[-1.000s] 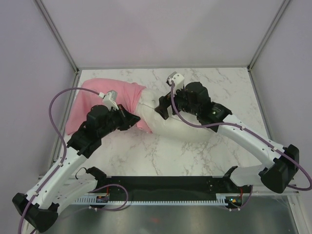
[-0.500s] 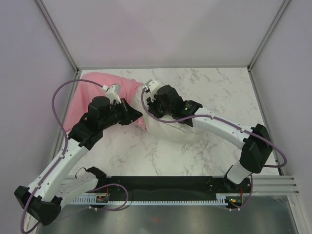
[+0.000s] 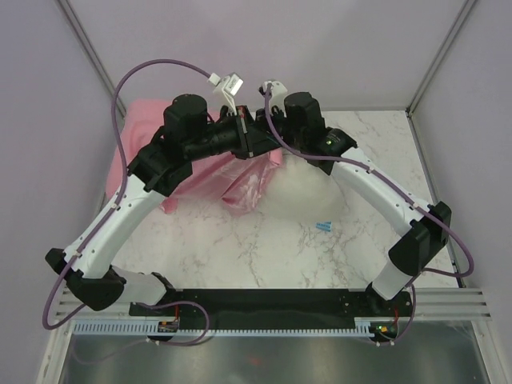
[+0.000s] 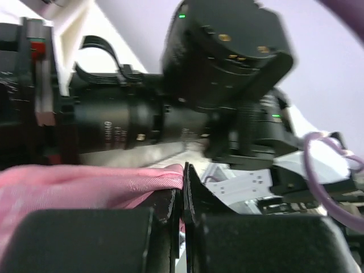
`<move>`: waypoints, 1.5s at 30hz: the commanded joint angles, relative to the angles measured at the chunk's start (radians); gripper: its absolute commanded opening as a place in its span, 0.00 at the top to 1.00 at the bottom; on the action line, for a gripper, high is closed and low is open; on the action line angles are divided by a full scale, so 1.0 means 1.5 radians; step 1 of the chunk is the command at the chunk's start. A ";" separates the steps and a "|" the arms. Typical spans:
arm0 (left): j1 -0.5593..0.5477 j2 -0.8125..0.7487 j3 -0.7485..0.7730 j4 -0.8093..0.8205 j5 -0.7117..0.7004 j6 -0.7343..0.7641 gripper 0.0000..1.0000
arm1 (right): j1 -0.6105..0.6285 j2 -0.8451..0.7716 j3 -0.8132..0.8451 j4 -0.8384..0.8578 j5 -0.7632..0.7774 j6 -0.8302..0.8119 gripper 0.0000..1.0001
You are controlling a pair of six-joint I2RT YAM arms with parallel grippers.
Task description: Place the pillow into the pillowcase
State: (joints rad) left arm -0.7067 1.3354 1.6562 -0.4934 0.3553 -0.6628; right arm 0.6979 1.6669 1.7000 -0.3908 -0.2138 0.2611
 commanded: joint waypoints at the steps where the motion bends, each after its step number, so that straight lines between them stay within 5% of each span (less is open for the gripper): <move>1: -0.039 0.008 0.114 0.207 0.166 -0.079 0.98 | -0.002 -0.020 -0.018 0.183 -0.127 0.109 1.00; 9: -0.069 0.128 0.231 0.325 0.253 -0.212 0.98 | -0.029 0.008 -0.084 0.253 -0.145 0.207 1.00; 13: -0.028 0.095 0.214 0.231 0.193 -0.136 0.98 | -0.047 -0.055 -0.137 0.255 -0.117 0.207 1.00; 18: 0.077 0.065 0.120 0.243 0.204 -0.155 0.98 | -0.142 -0.097 -0.166 0.196 -0.136 0.261 1.00; 23: 0.090 0.157 0.181 0.146 0.197 -0.107 0.98 | -0.185 -0.125 -0.211 0.128 -0.128 0.307 1.00; 28: 0.092 0.281 0.216 0.129 0.185 -0.079 0.97 | -0.257 -0.044 -0.222 0.128 -0.111 0.292 1.00; 29: 0.092 0.325 0.240 0.126 0.188 -0.073 0.92 | -0.276 -0.030 -0.203 0.130 -0.113 0.291 0.95; 31: 0.092 0.369 0.277 0.115 0.202 -0.042 0.78 | -0.332 0.001 -0.178 0.126 -0.112 0.285 0.60; 32: 0.091 0.385 0.314 0.090 0.201 -0.027 0.48 | -0.350 0.004 -0.168 0.122 -0.105 0.282 0.29; 34: 0.083 0.404 0.345 0.050 0.169 0.038 0.23 | -0.383 0.001 -0.140 0.100 -0.085 0.262 0.08; 35: 0.078 0.398 0.356 0.022 0.154 0.064 0.03 | -0.415 -0.002 -0.132 0.071 -0.061 0.252 0.03; 36: 0.073 0.390 0.354 0.012 0.139 0.108 0.00 | -0.431 -0.018 -0.127 0.059 -0.052 0.244 0.02; 45: 0.057 0.153 0.114 -0.037 -0.138 0.342 0.00 | -0.490 -0.223 -0.250 0.016 0.018 0.177 0.02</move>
State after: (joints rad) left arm -0.6090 1.7103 1.9244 -0.5362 0.3683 -0.3645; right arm -0.0616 1.4727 1.3746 -0.3477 -0.2115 0.5766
